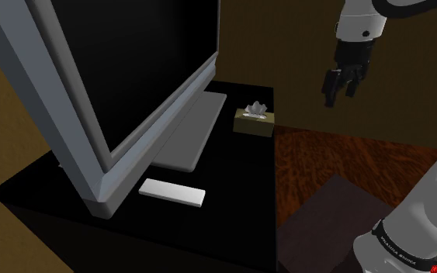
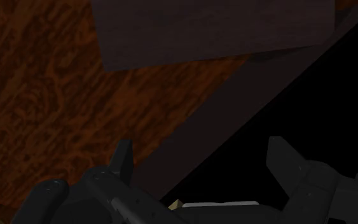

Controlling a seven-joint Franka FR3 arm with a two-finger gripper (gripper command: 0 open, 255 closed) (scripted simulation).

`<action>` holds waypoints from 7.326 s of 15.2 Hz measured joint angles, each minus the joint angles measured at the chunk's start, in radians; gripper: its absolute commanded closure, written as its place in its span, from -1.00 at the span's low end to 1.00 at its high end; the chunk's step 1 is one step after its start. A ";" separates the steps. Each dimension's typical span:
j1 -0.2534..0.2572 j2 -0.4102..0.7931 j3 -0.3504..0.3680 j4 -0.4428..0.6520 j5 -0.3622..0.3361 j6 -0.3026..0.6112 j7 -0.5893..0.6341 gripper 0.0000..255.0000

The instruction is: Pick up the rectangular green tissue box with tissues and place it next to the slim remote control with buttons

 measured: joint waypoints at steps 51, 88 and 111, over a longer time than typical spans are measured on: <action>0.007 1.042 0.011 0.533 -0.525 0.447 -0.219 1.00; 0.023 0.931 0.028 0.813 -0.457 0.107 -0.428 1.00; 0.184 0.773 0.160 0.754 -0.405 -0.129 -0.234 1.00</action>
